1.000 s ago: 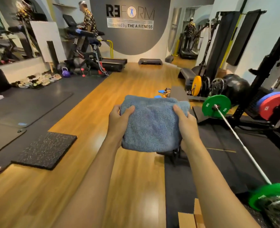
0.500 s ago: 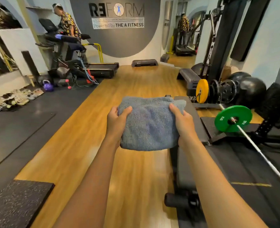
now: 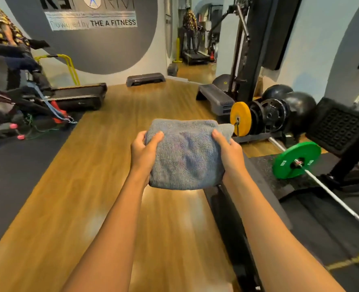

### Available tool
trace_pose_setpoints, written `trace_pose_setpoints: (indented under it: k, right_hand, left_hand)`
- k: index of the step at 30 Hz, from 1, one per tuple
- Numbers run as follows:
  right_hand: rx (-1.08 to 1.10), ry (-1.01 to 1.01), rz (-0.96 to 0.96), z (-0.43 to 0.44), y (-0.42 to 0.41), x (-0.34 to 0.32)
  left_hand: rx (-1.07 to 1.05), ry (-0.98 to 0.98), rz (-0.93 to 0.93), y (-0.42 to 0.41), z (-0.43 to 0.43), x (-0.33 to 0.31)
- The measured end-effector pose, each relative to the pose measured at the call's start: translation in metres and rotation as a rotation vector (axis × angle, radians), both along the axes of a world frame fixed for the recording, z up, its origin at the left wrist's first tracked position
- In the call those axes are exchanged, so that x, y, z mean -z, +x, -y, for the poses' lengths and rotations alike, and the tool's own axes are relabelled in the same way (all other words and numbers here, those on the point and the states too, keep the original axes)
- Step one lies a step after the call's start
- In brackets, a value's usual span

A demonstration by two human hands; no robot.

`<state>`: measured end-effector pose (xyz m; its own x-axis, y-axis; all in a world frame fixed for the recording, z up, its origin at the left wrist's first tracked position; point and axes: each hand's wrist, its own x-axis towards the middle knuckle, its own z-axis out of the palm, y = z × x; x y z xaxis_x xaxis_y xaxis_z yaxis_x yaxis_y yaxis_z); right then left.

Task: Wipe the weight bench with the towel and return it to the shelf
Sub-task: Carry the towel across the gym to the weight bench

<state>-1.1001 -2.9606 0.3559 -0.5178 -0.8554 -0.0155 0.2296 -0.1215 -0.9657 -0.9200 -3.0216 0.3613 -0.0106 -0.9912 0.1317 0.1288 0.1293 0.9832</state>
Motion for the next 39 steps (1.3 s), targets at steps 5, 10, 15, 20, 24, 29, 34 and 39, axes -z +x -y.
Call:
trace_pose_setpoints:
  k: [5, 10, 15, 20, 24, 29, 34, 39]
  right_hand:
    - [0.088, 0.004, 0.031, 0.137, -0.026, 0.005]
    - [0.204, -0.008, 0.083, 0.314, -0.073, 0.040]
    - [0.335, -0.019, 0.142, 0.453, -0.119, 0.056]
    - [0.509, 0.025, 0.152, 0.548, -0.161, 0.078]
    - [0.696, 0.051, 0.153, 0.601, -0.187, 0.144]
    - [0.910, 0.110, 0.182, 0.640, -0.222, 0.243]
    - [1.036, 0.140, 0.166, 0.660, -0.277, 0.339]
    - [1.142, 0.262, -0.030, 0.658, -0.340, 0.441]
  left_hand:
    - [0.106, -0.004, 0.044, -0.034, 0.162, 0.008]
    - [0.181, -0.006, 0.091, -0.097, 0.357, 0.037]
    - [0.297, -0.001, 0.148, -0.158, 0.518, 0.045]
    - [0.476, -0.014, 0.178, -0.229, 0.643, 0.074]
    - [0.698, -0.076, 0.227, -0.294, 0.725, 0.145]
    - [0.905, -0.091, 0.284, -0.372, 0.773, 0.247]
    - [1.062, -0.105, 0.338, -0.456, 0.792, 0.344]
    - [1.154, -0.129, 0.320, -0.535, 0.792, 0.477]
